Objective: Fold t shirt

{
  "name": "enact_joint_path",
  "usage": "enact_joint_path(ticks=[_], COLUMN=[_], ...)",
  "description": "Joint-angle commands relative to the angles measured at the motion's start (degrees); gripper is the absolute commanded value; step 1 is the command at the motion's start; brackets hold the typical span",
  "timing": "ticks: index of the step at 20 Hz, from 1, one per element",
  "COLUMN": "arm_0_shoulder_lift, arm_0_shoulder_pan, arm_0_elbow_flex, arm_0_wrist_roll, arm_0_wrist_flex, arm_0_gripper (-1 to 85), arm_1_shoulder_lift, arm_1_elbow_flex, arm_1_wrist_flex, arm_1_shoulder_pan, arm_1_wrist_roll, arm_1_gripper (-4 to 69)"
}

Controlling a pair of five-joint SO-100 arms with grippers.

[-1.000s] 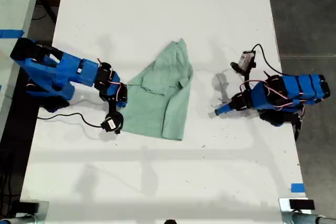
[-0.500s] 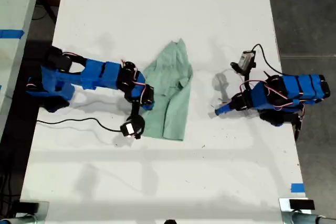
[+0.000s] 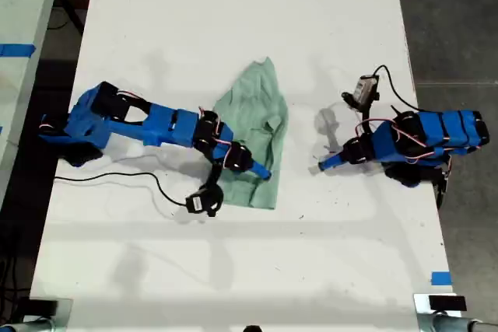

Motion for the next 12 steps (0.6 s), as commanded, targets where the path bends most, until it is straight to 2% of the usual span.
enact_joint_path(ticks=[1, 3, 4, 5, 6, 7, 12], arm_0_shoulder_lift=[16.8, 27.7, 34.7, 42.0, 49.3, 57.6, 110.2], arm_0_shoulder_pan=[0.6, -1.2, -2.2, -3.2, -4.0, -4.7, -4.7], arm_0_elbow_flex=[-1.4, 1.3, 6.9, 14.2, 21.7, 31.8, 95.8], arm_0_wrist_roll=[-2.7, -5.7, -6.7, -8.0, -9.0, -9.1, -9.7], arm_0_wrist_flex=[6.4, 14.0, 14.7, 14.7, 14.1, 10.9, -17.8], arm_0_gripper=[26.6, 12.9, 3.7, -0.1, -0.1, -0.1, -0.1], arm_1_shoulder_lift=[0.8, 0.8, 0.8, 0.8, 0.8, 0.8, 0.8], arm_1_elbow_flex=[2.5, 2.5, 2.5, 2.5, 2.5, 2.5, 2.5], arm_1_wrist_flex=[0.3, 0.3, 0.3, 0.3, 0.3, 0.3, 0.3], arm_1_shoulder_pan=[-0.5, -0.5, -0.5, -0.5, -0.5, -0.5, -0.5], arm_1_wrist_roll=[0.1, 0.1, 0.1, 0.1, 0.1, 0.1, 0.1], arm_1_gripper=[18.3, 18.3, 18.3, 18.3, 18.3, 18.3, 18.3])
